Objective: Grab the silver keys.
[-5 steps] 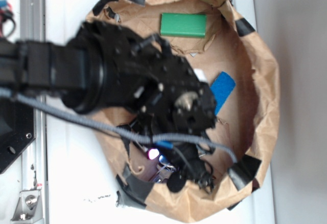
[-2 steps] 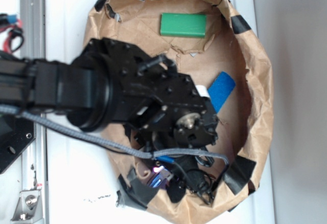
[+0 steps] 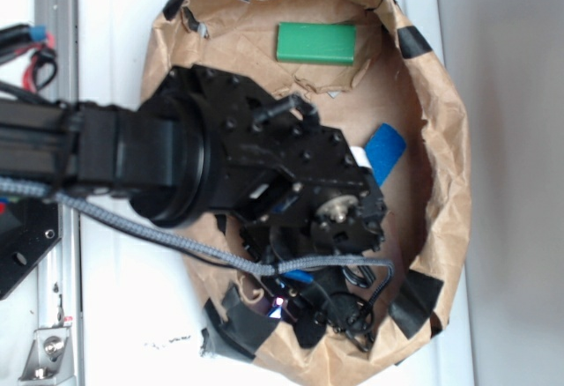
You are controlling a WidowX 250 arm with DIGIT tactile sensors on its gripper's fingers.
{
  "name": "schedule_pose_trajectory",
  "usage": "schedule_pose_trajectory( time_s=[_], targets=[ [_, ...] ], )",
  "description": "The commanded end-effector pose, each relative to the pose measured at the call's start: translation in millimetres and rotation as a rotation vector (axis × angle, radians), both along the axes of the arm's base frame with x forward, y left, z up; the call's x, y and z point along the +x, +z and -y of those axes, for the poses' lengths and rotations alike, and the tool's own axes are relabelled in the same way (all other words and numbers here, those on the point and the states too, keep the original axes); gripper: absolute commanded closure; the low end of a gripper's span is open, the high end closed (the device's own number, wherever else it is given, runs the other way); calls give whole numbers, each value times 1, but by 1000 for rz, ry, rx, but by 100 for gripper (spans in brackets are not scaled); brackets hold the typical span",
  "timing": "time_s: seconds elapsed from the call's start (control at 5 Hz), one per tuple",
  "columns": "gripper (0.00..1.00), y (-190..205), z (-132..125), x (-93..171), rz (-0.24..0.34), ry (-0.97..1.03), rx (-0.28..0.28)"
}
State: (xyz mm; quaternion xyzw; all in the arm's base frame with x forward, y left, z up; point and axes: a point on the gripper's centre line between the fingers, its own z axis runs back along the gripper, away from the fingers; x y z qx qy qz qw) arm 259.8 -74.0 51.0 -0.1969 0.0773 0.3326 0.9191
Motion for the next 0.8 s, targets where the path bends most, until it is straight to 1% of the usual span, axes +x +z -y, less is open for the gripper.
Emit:
schedule_pose_trajectory(
  time_s=[0.0,0.2,0.4,0.6],
  targets=[
    [100,31,-18,16,69,161,56],
    [100,80,-61,24,26,407,132],
    [100,120,-91,2,76,657,0],
    [100,125,-75,-31,304,523,36]
  ],
)
